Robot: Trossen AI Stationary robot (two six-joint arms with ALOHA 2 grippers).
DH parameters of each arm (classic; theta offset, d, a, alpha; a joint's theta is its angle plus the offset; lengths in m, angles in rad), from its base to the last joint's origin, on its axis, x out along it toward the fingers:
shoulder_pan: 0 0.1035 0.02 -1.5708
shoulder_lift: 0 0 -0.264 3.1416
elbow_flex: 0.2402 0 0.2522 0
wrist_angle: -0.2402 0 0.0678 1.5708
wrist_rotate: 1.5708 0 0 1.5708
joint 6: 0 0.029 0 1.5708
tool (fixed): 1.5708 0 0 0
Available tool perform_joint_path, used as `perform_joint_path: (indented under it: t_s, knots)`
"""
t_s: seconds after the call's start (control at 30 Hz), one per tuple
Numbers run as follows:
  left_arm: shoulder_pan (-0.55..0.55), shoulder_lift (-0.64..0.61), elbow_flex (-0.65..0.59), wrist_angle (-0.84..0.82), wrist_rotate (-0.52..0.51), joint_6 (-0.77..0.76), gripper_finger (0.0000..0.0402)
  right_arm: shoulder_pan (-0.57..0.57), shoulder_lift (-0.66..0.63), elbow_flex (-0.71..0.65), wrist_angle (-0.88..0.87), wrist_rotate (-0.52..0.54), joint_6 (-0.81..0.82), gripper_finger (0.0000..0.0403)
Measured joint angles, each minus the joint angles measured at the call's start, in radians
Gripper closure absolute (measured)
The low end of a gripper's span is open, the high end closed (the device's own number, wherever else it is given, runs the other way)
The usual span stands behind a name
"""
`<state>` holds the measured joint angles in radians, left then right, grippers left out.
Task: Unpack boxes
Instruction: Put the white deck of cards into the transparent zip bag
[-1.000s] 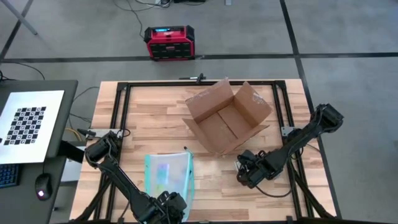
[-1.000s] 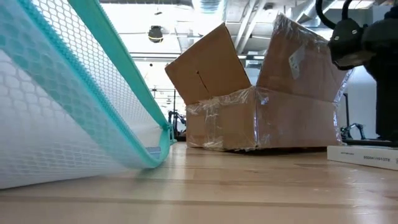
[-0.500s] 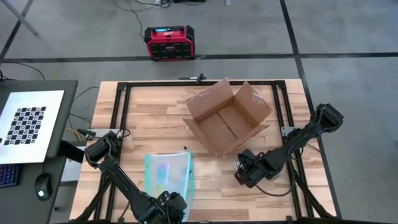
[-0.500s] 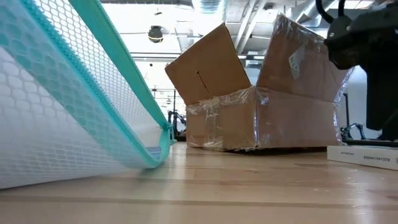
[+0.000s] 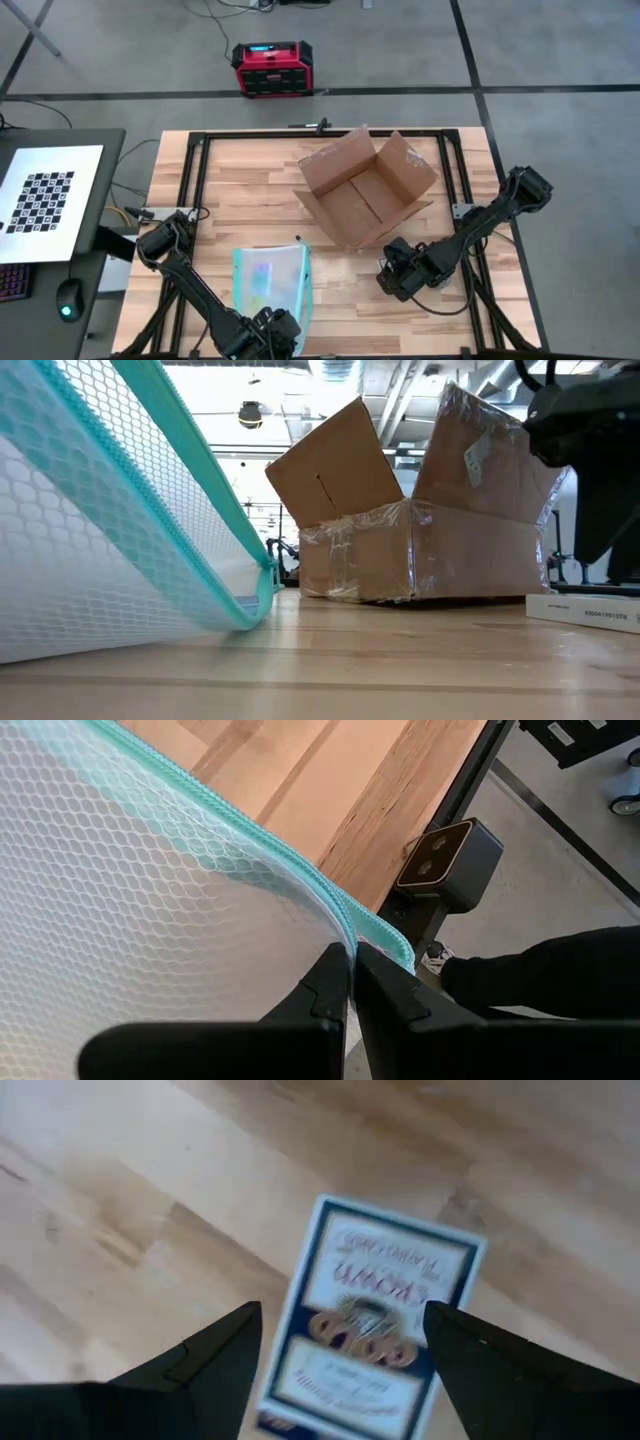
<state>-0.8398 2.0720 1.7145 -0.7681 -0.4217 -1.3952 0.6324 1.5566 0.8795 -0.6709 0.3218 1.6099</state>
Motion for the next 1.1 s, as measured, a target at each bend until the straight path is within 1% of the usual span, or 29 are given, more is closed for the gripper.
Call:
perform_joint_path:
  t_s: [0.07, 0.17, 0.2, 0.23, 0.3, 0.33, 0.43, 0.53, 0.7, 0.83, 0.97, 1.1]
  knots:
    - [0.000, 0.000, 0.000, 0.000, 0.000, 0.000, 0.0402, -0.003, 0.000, -0.001, 0.012, -0.002, 0.013, 0.0105]
    - [0.000, 0.000, 0.000, 0.000, 0.000, 0.000, 0.0402, -0.021, 0.000, -0.029, 0.054, -0.025, 0.016, 0.0034]
    - [0.000, 0.000, 0.000, 0.000, 0.000, 0.000, 0.0402, -0.022, 0.000, -0.043, 0.075, -0.025, 0.039, 0.0018]
    - [0.000, 0.000, 0.000, 0.000, 0.000, 0.000, 0.0402, -0.021, -0.001, -0.056, 0.102, -0.022, 0.076, 0.0014]
    - [0.000, 0.000, 0.000, 0.000, 0.000, 0.000, 0.0402, -0.027, -0.005, -0.072, 0.152, -0.024, 0.123, 0.0030]
    - [0.000, 0.000, 0.000, 0.002, 0.000, 0.000, 0.0402, -0.029, -0.005, -0.074, 0.144, -0.031, 0.111, 0.0039]
    - [0.000, 0.000, 0.000, 0.001, 0.000, 0.000, 0.0402, -0.032, -0.003, -0.077, 0.093, -0.043, -0.008, 0.0059]
    - [0.001, 0.000, 0.000, 0.001, 0.000, 0.000, 0.0402, -0.044, -0.010, -0.078, 0.083, -0.055, -0.041, 0.0069]
    - [0.004, 0.000, 0.000, 0.001, 0.000, 0.000, 0.0402, -0.045, -0.010, -0.074, 0.078, -0.063, -0.077, 0.0073]
    - [0.005, 0.000, 0.000, 0.002, 0.000, 0.000, 0.0402, -0.055, -0.033, -0.076, 0.084, -0.134, -0.137, 0.0074]
    - [0.005, 0.000, 0.000, 0.002, 0.000, 0.000, 0.0402, -0.038, -0.071, -0.066, 0.093, -0.151, -0.135, 0.0073]
    - [0.005, 0.000, 0.000, 0.002, 0.000, 0.000, 0.0402, -0.024, -0.067, -0.051, 0.073, -0.145, -0.116, 0.0073]
